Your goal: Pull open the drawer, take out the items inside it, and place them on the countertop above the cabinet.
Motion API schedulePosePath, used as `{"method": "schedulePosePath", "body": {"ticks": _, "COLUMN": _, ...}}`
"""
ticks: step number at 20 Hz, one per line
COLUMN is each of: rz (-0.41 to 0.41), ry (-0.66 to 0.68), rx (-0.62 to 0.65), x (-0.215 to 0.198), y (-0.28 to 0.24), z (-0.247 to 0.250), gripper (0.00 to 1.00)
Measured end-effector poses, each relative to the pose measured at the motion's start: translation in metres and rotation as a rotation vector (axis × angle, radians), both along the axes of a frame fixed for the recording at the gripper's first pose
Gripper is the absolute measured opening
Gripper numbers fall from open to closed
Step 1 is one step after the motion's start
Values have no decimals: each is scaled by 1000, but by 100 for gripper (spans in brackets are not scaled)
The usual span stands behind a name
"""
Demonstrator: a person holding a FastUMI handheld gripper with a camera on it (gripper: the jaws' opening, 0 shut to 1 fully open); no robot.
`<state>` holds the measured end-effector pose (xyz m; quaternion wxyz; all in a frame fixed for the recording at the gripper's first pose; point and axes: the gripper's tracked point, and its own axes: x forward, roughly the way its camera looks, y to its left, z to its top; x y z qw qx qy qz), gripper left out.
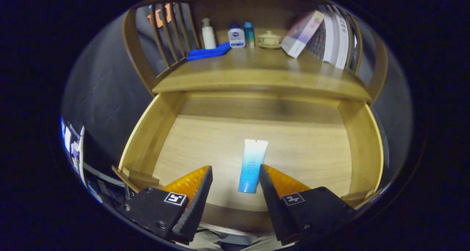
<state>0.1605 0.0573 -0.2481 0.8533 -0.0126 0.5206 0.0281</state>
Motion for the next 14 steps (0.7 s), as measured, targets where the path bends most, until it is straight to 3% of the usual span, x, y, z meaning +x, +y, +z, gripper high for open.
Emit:
{"method": "schedulePosePath", "body": {"ticks": 6, "rz": -33, "ry": 178, "rx": -100, "x": 1, "y": -17, "z": -32, "gripper": 80}}
{"method": "schedulePosePath", "body": {"ticks": 14, "rz": -88, "ry": 308, "rx": -76, "x": -1, "y": -18, "z": -56, "gripper": 77}}
